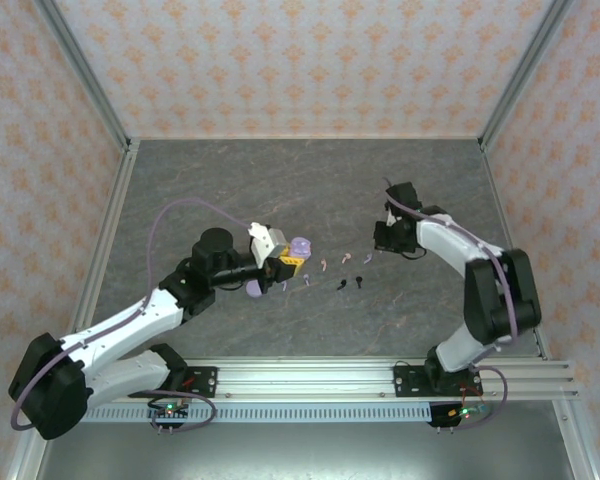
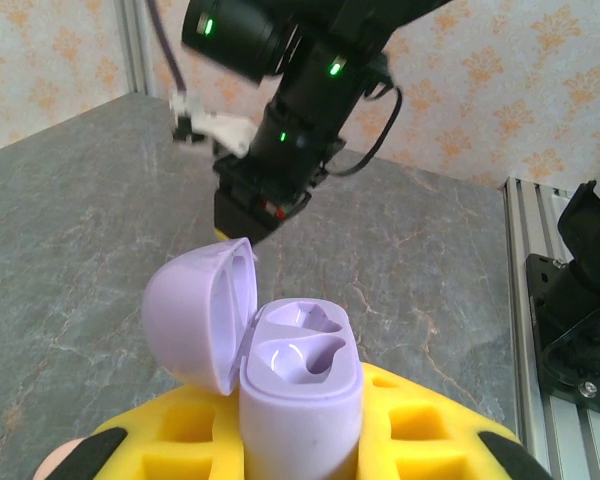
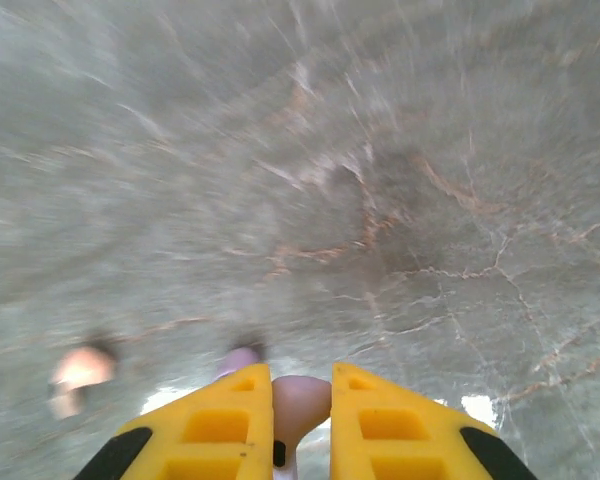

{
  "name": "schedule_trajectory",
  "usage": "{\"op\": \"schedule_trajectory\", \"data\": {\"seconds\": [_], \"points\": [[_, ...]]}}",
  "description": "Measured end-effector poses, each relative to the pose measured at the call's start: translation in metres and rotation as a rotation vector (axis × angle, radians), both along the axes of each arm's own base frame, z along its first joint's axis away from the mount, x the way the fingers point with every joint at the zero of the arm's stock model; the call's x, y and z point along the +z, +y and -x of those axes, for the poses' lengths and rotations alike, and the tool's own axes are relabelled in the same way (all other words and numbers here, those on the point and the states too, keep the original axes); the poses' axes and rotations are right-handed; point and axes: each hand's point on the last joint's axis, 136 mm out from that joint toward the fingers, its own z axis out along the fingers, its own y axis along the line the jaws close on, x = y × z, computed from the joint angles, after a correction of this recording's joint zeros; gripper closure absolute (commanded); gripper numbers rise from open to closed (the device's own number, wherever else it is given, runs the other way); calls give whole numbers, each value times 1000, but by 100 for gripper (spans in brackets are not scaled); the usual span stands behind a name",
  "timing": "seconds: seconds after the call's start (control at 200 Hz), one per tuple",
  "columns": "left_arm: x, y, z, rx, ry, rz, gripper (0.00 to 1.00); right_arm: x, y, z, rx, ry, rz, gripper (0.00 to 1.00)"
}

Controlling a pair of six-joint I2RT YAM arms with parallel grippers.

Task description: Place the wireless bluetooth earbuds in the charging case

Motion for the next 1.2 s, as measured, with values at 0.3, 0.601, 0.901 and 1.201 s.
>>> {"op": "schedule_trajectory", "data": {"seconds": [0.3, 0.601, 0.901, 1.201], "points": [[0, -13, -19, 51, 4, 47, 100, 145, 45, 6, 17, -410, -404, 86], [4, -25, -38, 112, -5, 83, 100, 218, 110, 45, 169, -574, -665, 87], [15, -30, -43, 136, -26, 109, 100, 223, 138, 65, 211, -611, -711, 87], [24, -31, -47, 152, -43, 125, 100, 215, 149, 71, 217, -605, -692, 87]]}}
